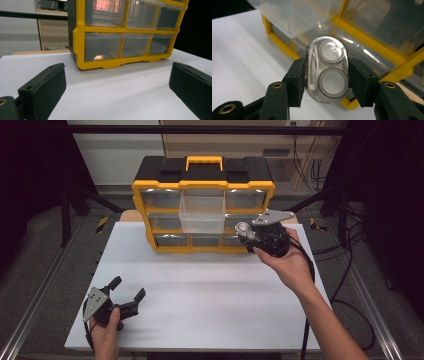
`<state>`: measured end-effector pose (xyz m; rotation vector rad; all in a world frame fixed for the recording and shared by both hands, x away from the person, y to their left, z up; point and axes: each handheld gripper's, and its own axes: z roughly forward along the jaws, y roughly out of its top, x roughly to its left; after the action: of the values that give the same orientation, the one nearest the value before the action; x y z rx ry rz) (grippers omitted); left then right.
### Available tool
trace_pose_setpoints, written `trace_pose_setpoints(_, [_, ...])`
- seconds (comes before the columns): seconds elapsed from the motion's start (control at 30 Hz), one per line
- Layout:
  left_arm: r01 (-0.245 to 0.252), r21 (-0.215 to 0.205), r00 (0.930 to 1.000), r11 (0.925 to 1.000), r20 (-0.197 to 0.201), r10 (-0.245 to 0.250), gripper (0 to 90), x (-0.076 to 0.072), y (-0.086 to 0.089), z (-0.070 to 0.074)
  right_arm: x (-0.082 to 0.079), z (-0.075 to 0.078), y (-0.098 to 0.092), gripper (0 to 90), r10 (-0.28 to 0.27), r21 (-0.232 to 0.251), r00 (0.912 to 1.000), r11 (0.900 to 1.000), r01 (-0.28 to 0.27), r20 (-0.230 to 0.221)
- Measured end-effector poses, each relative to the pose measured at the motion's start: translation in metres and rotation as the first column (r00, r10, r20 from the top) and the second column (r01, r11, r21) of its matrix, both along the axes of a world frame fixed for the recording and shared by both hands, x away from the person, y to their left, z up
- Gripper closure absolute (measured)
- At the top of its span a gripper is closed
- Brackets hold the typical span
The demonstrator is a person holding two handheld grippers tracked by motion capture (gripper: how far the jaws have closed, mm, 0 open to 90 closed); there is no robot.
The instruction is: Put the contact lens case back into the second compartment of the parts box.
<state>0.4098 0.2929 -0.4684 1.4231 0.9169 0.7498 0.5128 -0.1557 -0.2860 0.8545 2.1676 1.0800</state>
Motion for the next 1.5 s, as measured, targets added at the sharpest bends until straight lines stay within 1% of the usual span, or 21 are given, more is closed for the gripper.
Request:
trace_pose_setpoints(0.13, [0.001,0.000,1.0000,1.0000,-0.002,-0.001,0.8,0.000,0.000,0.000,0.002,0.014,-0.001,49.0,-0.008,0.003,0.9998,1.000,0.008,0.018])
trace_pose_setpoints(0.2, [0.001,0.000,1.0000,1.0000,-0.001,-0.001,0.7,0.000,0.000,0.000,0.003,0.020,-0.001,49.0,-0.015,0.002,0.9996,1.000,0.015,0.025])
trace_pose_setpoints(0.23, [0.001,0.000,1.0000,1.0000,-0.001,-0.001,0.8,0.000,0.000,0.000,0.003,0.020,-0.001,49.0,-0.015,0.002,0.9996,1.000,0.015,0.025])
trace_pose_setpoints(0.27, [0.001,0.000,1.0000,1.0000,0.000,-0.001,0.8,0.000,0.000,0.000,0.004,0.026,-0.001,49.0,-0.017,0.002,0.9993,1.000,0.017,0.033])
trace_pose_setpoints(0.37, [0.001,0.001,1.0000,1.0000,0.000,-0.001,0.7,0.000,0.000,0.000,0.005,0.034,-0.001,49.0,-0.022,0.004,0.9988,1.000,0.021,0.043])
trace_pose_setpoints(0.67, [-0.003,0.004,1.0000,1.0000,0.001,0.003,0.8,0.000,0.000,0.000,0.005,0.057,0.003,49.0,-0.028,0.023,0.9965,0.999,0.027,0.079])
trace_pose_setpoints(0.83, [-0.004,0.005,1.0000,1.0000,0.002,0.004,0.8,0.000,0.000,0.000,0.005,0.070,0.009,49.0,-0.028,0.043,0.9945,0.999,0.024,0.101])
trace_pose_setpoints(1.07, [-0.003,0.005,1.0000,1.0000,0.002,0.003,0.8,0.000,0.000,0.000,0.005,0.080,0.019,49.0,-0.014,0.051,0.9918,0.999,0.007,0.127])
trace_pose_setpoints(1.2, [-0.002,0.005,1.0000,1.0000,0.002,0.002,0.8,0.000,0.000,0.000,0.006,0.089,0.027,49.0,-0.007,0.072,0.9895,0.997,-0.003,0.145])
trace_pose_setpoints(1.23, [-0.002,0.005,1.0000,1.0000,0.002,0.002,0.7,0.000,0.000,0.000,0.007,0.090,0.029,49.0,-0.005,0.071,0.9890,0.997,-0.005,0.148])
trace_pose_setpoints(1.5, [-0.002,0.004,1.0000,1.0000,0.002,0.002,0.7,0.000,0.000,0.000,0.010,0.096,0.041,49.0,0.003,0.077,0.9873,0.997,-0.016,0.159])
